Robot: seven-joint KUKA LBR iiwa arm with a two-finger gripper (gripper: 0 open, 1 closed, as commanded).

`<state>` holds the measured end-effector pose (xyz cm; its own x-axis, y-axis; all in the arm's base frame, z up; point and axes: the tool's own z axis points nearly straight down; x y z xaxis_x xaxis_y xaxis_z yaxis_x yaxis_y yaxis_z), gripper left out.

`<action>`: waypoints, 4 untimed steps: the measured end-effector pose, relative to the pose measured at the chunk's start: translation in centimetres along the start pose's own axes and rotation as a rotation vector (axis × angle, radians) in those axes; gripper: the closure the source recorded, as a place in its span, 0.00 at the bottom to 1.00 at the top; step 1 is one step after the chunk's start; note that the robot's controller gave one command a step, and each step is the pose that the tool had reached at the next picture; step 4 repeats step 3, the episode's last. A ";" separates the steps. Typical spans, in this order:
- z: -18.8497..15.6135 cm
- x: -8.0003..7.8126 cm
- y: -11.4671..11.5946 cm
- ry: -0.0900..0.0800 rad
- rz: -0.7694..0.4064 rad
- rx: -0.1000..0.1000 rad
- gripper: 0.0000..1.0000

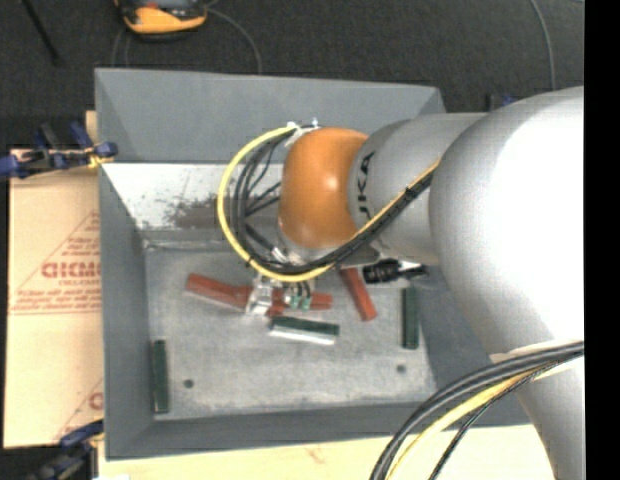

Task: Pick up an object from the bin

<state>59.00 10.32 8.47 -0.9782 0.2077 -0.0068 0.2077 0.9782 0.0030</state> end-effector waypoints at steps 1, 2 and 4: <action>-0.1 0.0 0.0 0.000 0.000 0.000 1.00; -0.7 0.2 -0.1 0.009 0.000 0.003 1.00; -2.8 0.2 -0.1 0.013 0.000 0.004 1.00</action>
Offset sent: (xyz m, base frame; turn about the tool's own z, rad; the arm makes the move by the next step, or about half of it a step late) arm -0.0001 0.0001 0.0957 0.0000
